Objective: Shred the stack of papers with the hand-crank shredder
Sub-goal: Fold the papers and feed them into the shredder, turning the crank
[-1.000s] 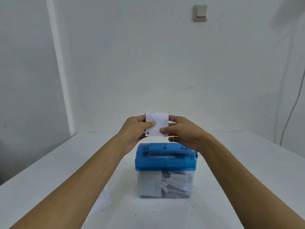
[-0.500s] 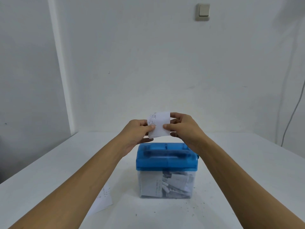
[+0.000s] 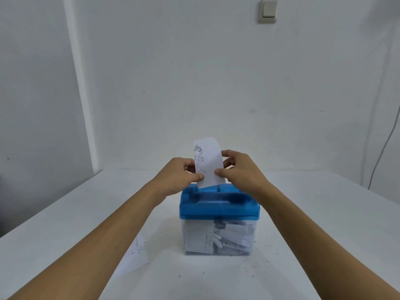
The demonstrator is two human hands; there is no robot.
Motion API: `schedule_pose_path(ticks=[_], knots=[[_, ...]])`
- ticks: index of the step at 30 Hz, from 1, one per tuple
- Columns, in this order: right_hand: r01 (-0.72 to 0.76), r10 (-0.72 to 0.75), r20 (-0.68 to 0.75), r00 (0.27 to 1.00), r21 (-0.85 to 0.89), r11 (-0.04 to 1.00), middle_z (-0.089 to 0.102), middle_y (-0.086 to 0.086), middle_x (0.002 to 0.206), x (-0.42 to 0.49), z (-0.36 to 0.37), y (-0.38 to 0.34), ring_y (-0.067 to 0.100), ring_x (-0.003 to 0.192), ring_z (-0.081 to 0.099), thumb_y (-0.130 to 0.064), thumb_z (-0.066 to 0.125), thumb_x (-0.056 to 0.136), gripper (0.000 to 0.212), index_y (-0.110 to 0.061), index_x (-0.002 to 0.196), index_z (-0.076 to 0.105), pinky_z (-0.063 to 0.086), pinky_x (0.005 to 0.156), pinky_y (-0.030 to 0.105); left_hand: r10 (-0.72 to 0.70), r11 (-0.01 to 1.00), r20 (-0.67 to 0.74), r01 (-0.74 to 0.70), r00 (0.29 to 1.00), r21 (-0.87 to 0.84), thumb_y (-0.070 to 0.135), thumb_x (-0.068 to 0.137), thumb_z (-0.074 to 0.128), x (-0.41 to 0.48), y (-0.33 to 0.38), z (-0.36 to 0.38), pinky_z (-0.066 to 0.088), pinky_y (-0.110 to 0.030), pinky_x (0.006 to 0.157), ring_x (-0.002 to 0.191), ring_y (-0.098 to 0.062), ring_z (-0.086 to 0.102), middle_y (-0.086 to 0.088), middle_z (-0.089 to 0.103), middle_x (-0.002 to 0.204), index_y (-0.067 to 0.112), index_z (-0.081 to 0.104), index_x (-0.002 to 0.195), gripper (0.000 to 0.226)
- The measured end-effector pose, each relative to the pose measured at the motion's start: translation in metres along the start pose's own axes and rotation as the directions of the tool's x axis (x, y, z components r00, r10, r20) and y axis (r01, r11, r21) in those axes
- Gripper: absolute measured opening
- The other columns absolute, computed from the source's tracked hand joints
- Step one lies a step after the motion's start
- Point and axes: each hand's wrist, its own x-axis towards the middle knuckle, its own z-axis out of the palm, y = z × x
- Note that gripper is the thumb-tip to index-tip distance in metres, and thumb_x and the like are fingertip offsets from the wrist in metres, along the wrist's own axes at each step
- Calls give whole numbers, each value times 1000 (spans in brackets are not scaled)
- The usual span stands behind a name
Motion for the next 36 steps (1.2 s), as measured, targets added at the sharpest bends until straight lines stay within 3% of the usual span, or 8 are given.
schedule_pose_path(ticks=[4,8,12,23,27,30,33,36], knots=[[28,-28,-5,1000,-56,998,70,-7,90,-6,5,6,11,79,67,-15,73,85,42,-30,122,62,48,67,20,51,996,-18,-50,999,69,11,92,69,-3,-9,0,50,-10,75,94,-6,69,10,74,102,21,73,118,28],[37,-39,-17,999,-93,995,69,-10,87,-10,8,11,8,77,65,-17,76,83,40,-31,118,62,48,65,20,75,995,1,-75,997,66,11,93,68,-6,-12,1,50,-14,79,93,-1,68,16,74,101,27,73,116,28],[24,-25,-5,1000,-130,991,70,-11,90,-12,8,13,9,81,67,-19,77,82,41,-31,117,60,53,68,23,62,995,24,-64,998,78,23,96,67,-9,-15,5,44,-6,70,89,8,63,27,66,96,30,67,122,27],[-8,17,51,999,-165,986,72,-6,86,-14,5,10,9,76,67,-18,79,81,52,-25,127,57,50,67,21,67,979,51,-76,996,188,33,97,65,-12,-19,6,43,-13,81,103,-2,62,15,67,113,24,66,126,31],[-2,8,30,1000,-178,984,67,-11,97,-18,-3,12,6,84,64,-23,74,85,51,-28,132,54,47,67,17,68,983,12,-69,998,172,32,99,62,-12,-24,12,43,-17,78,105,-8,61,11,68,110,26,69,106,12],[-13,-9,-125,992,-170,985,62,-12,108,-32,-25,28,5,94,61,-2,58,90,51,-33,131,54,46,67,12,88,979,-3,-86,996,187,32,100,60,-13,-25,15,39,-14,70,97,-6,59,13,66,101,30,63,87,13],[-6,-52,-208,977,-267,964,55,-11,120,-57,-41,58,8,112,54,16,48,84,71,-34,134,48,51,87,19,99,980,-32,-92,995,174,29,101,59,-14,-30,21,42,-16,83,105,-8,58,12,65,113,26,65,112,13],[47,-58,-15,998,-424,904,36,-15,150,-80,-37,87,3,136,35,10,53,85,90,-42,152,21,32,117,27,113,985,-92,-99,989,145,26,100,59,-16,-32,26,42,-19,92,109,-7,57,14,63,118,24,62,124,24]])
